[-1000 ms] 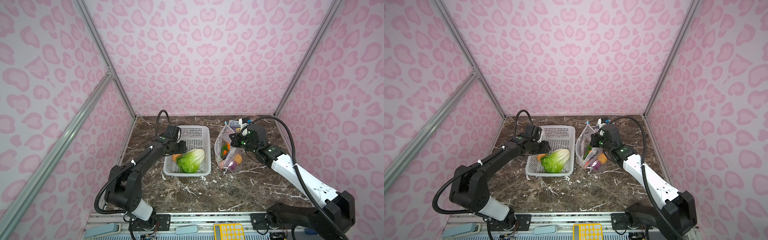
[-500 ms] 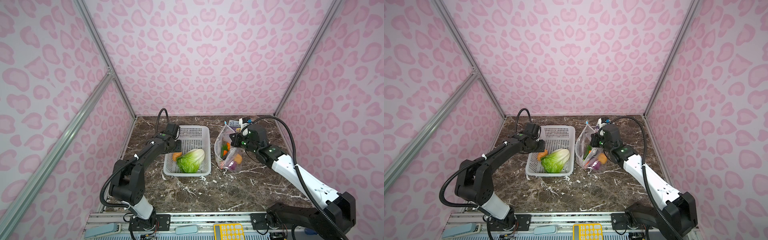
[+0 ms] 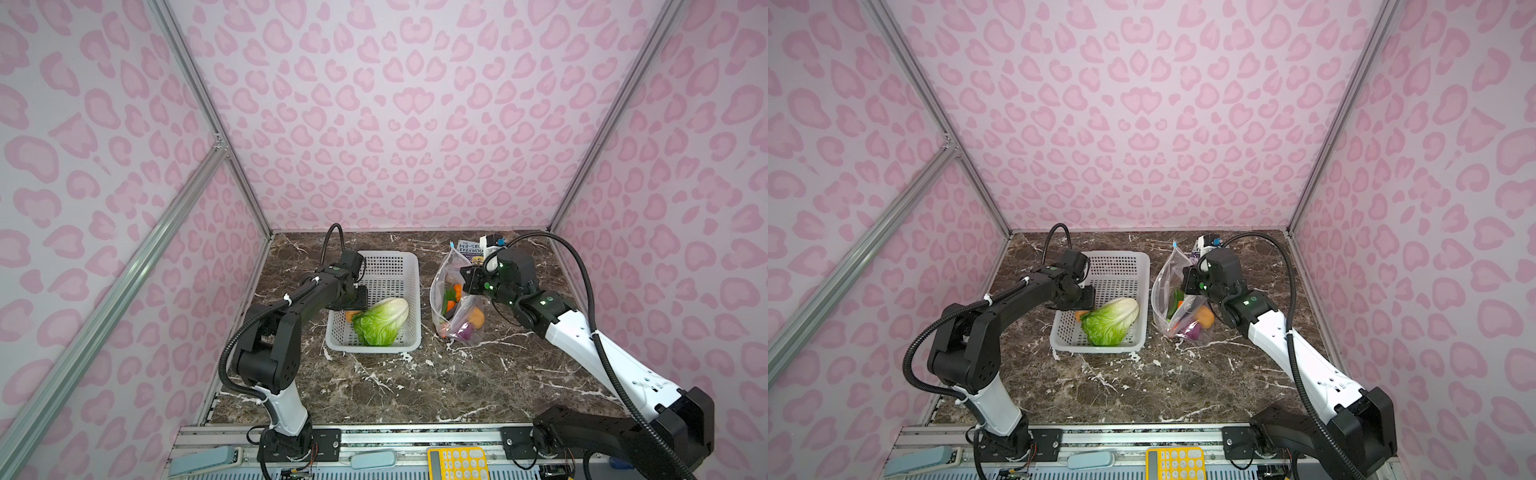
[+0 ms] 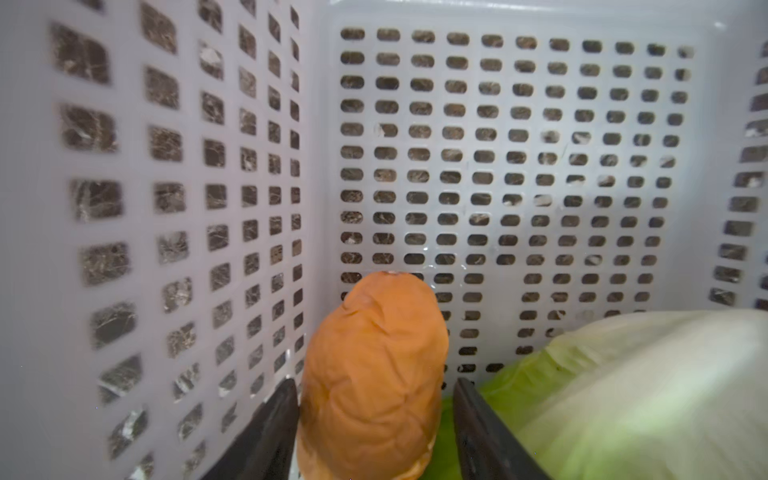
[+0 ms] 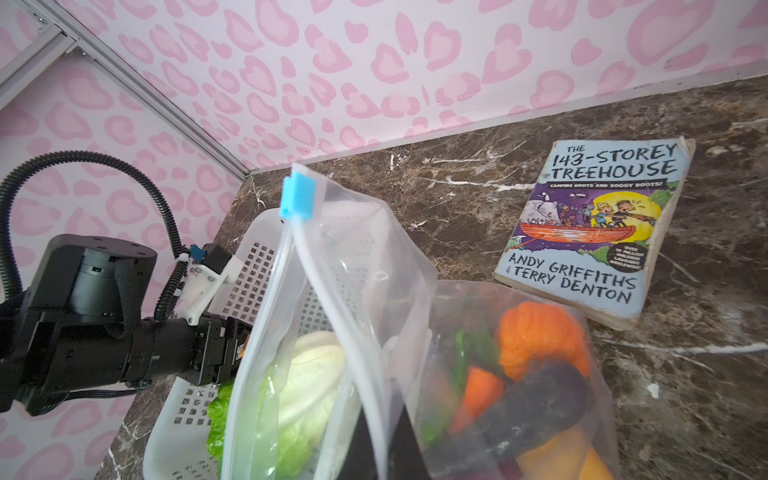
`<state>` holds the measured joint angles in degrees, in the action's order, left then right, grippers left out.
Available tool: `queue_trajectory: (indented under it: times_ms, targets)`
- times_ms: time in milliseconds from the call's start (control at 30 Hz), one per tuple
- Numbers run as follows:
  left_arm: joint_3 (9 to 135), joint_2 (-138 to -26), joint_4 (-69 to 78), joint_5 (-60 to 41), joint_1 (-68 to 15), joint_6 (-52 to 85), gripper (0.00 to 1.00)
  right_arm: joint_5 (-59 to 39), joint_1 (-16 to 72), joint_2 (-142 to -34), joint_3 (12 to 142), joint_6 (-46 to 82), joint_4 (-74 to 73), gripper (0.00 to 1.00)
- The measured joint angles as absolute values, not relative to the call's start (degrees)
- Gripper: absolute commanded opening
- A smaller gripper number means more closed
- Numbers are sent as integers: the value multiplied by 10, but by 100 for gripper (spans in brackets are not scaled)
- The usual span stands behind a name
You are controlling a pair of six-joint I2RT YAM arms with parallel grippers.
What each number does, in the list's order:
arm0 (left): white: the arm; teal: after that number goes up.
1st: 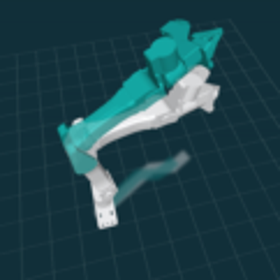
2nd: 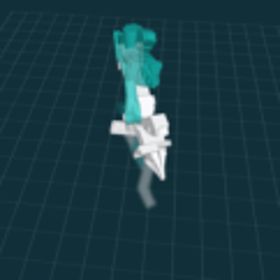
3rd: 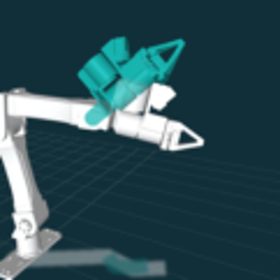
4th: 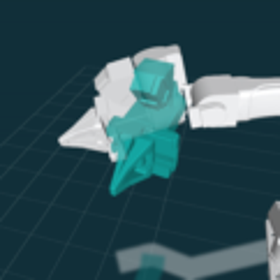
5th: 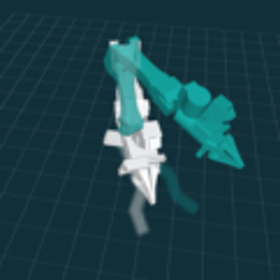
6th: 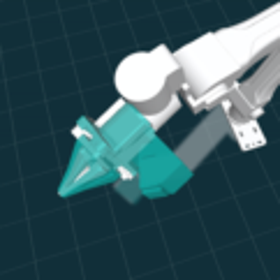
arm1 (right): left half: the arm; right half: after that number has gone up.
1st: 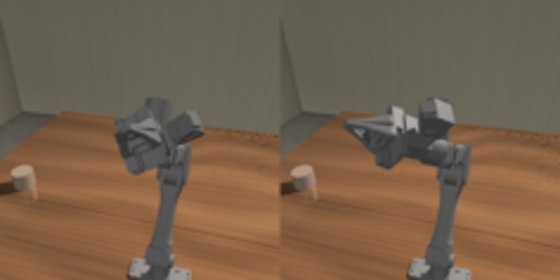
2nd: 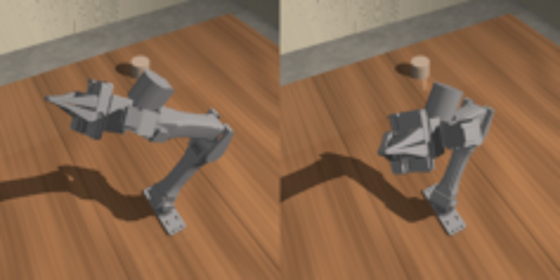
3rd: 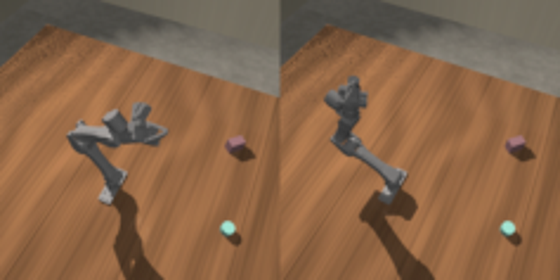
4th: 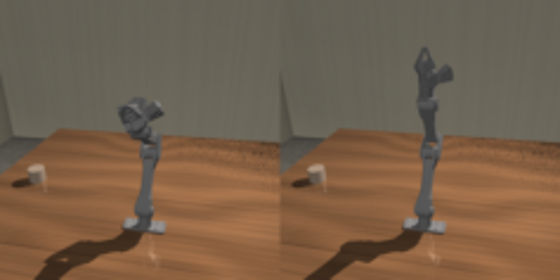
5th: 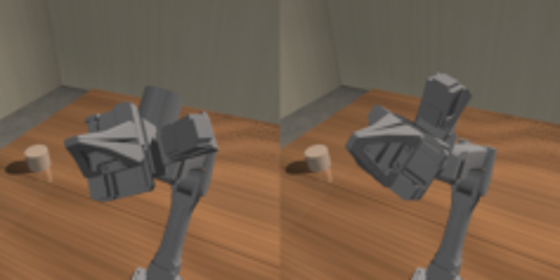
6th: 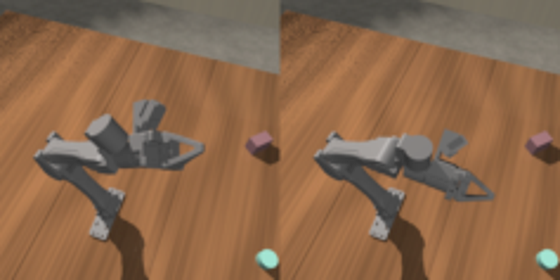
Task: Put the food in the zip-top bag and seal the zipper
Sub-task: 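Lower the left gripper onto the bread roll and close on it, then lift the bread roll with the left gripper and carry it to the bag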
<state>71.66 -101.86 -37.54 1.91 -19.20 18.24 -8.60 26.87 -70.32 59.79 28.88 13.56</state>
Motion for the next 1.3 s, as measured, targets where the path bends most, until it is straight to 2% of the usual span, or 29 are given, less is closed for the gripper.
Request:
queue_trajectory:
  times_ms: [400, 567, 767, 1300]
  targets:
    - [725, -1052, -391, 19, -201, 185, 62, -84, 267, -692, 586, 289, 136, 0]
    - [725, -1060, -389, 17, -202, 185, 57, -77, 264, -685, 581, 288, 136, 0]
    - [725, -1056, -389, 17, -202, 185, 45, -75, 261, -677, 576, 288, 136, 0]
    - [718, -907, -376, 40, -196, 191, 45, -80, 261, -687, 575, 289, 131, 0]
